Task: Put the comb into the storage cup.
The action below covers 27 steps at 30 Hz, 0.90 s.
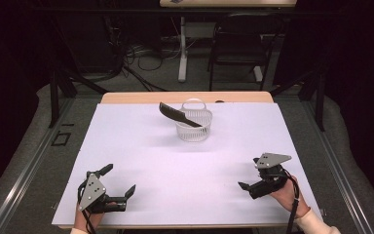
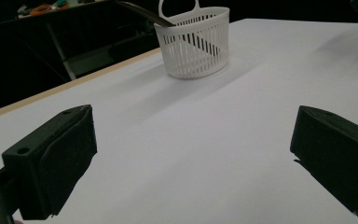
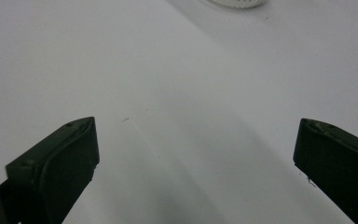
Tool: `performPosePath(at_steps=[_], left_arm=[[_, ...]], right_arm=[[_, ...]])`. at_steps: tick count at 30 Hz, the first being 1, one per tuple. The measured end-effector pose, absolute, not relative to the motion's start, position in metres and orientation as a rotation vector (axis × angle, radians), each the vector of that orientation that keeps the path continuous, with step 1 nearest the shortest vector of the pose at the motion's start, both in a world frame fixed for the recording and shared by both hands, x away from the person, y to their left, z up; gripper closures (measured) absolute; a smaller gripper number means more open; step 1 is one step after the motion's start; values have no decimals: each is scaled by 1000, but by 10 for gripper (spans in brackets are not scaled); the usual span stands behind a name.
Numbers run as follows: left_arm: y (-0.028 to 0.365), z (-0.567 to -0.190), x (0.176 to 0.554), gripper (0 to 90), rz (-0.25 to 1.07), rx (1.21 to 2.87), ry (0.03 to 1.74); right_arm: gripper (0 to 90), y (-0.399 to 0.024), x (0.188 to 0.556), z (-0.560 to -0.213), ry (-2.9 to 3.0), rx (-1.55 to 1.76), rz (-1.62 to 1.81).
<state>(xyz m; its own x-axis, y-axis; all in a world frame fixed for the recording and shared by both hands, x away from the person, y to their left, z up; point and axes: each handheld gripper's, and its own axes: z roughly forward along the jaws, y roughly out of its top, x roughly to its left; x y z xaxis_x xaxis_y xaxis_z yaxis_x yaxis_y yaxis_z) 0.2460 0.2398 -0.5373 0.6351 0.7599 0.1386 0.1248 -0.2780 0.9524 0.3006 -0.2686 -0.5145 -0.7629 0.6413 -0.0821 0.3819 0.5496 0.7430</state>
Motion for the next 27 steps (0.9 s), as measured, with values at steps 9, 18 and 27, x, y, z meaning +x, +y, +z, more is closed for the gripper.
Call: performPosePath(at_steps=[9,18,27], left_arm=[[240,-537,246,4,731,1772,716],[240,-537,246,4,730,1774,715],[240,-538,247,4,726,1776,726]], right_arm=[[0,-270,294,-518,2416,843,1067],[0,-273,284,-520,2385,862,1079],[0,-275,282,-520,2352,861,1110]])
